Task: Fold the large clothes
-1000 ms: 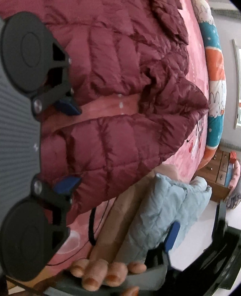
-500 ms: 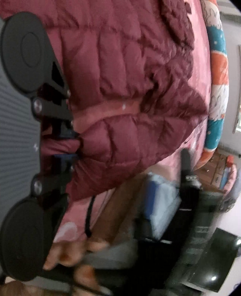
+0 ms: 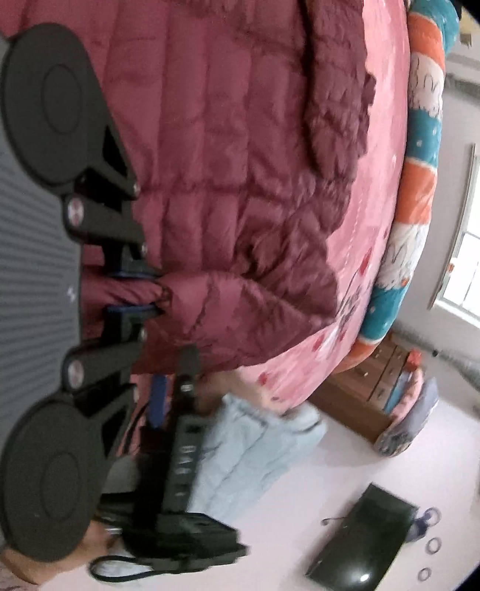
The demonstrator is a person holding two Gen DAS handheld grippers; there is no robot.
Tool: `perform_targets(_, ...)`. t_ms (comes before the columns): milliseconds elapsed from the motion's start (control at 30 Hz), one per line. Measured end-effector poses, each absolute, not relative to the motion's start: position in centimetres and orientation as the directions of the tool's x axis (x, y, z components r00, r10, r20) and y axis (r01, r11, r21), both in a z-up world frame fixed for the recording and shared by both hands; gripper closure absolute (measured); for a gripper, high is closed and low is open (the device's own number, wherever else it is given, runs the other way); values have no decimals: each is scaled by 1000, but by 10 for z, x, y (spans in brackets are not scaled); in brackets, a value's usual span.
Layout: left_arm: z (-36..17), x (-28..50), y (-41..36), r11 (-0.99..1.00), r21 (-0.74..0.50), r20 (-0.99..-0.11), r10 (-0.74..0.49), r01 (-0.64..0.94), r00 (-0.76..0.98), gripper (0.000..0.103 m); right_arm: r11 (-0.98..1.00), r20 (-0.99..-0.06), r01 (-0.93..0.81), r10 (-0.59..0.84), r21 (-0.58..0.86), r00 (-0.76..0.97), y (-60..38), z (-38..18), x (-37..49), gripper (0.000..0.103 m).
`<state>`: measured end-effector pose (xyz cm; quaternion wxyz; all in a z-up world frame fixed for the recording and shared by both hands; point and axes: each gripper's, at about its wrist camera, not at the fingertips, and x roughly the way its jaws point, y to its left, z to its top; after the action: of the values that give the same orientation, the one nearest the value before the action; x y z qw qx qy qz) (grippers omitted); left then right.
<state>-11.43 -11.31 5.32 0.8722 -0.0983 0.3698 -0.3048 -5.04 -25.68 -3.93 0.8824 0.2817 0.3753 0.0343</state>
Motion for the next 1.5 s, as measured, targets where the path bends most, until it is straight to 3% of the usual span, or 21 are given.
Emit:
perform_targets(200,63,-100,-83,817,-398,-570,-577,418,585,93,798,-646,101,399,594,651,-235,-52,-31,0)
perform_targets(333,67,-84,-58,838,-379,-576,-545,392,610,93,752,-590,23,497,659,637,-217,-49,-31,0)
perform_targets(467,61,-74,-29,860,-372,-589,-510,350,627,84,749,-556,-68,547,659,626,-192,-43,-20,0)
perform_targets(567,56,-71,-10,874,-374,-598,-483,311,639,74,842,-621,-97,465,531,631,-171,-36,-15,0)
perform_targets(767,50,-73,24,886,-379,-598,-454,266,660,59,968,-724,-225,234,112,648,-110,-29,-27,0)
perform_targets(1000,45,-76,53,886,-395,-582,-446,243,680,49,906,-680,-368,134,-211,721,-71,-34,-77,0)
perform_targets(1233,40,-73,63,876,-413,-570,-463,251,678,38,788,-603,-437,108,-433,791,-29,-39,-86,0)
perform_targets(1300,38,-72,69,874,-422,-569,-461,239,681,38,759,-595,-442,90,-478,799,-20,-45,-91,5)
perform_targets(1500,32,-65,87,862,-458,-553,-469,218,689,36,745,-583,-437,81,-503,808,-10,-57,-72,39)
